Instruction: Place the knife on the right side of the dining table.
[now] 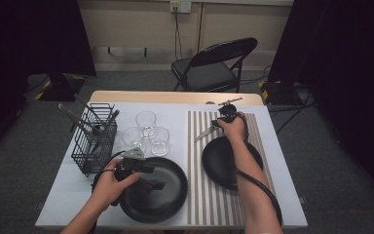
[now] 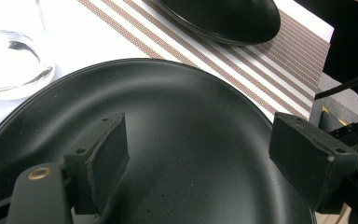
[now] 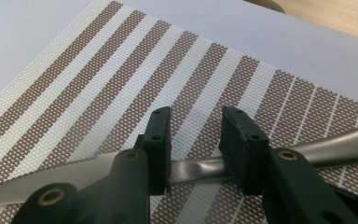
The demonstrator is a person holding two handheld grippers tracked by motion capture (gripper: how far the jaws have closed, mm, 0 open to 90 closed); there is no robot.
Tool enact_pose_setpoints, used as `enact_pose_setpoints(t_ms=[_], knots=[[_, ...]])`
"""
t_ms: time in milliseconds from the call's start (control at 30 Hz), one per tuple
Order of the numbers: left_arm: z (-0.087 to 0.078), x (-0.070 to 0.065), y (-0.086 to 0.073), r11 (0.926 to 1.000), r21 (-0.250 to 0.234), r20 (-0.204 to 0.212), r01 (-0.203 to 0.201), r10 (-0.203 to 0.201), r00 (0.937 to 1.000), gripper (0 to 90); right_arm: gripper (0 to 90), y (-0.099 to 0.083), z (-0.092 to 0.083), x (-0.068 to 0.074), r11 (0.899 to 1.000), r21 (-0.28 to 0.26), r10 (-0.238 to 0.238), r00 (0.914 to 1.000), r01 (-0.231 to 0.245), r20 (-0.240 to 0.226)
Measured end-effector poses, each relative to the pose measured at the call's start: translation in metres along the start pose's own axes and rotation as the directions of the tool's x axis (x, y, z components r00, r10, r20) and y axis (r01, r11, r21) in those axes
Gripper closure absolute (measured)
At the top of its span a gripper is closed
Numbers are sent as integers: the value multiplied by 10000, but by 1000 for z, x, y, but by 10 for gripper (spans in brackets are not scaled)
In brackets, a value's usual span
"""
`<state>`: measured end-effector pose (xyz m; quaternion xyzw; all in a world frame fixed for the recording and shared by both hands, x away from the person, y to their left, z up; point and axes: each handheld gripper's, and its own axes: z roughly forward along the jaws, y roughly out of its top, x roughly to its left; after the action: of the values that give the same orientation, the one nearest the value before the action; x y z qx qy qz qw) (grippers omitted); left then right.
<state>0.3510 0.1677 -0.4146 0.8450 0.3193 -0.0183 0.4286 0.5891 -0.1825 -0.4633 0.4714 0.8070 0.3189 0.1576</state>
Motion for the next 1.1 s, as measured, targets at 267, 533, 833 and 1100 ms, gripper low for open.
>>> enact_pose_setpoints(t_ms=[267,533,833,1100], knots=[[0,-1,-1,10000,44,27,-27,27,10000,192,680,-2,-2,-5,9997,-36,233,9996,-233,175],[0,-1,-1,10000,24,-1,-10,10,10000,192,674,-5,-6,-12,9992,-79,400,9990,-399,176],[-1,-1,-1,10000,-18,-10,-27,27,10000,192,643,-8,-14,-17,9991,-291,301,9994,-296,179],[3,-4,-2,10000,66,116,-7,7,9999,192,661,-6,-12,-20,9992,-269,299,9987,-288,417]])
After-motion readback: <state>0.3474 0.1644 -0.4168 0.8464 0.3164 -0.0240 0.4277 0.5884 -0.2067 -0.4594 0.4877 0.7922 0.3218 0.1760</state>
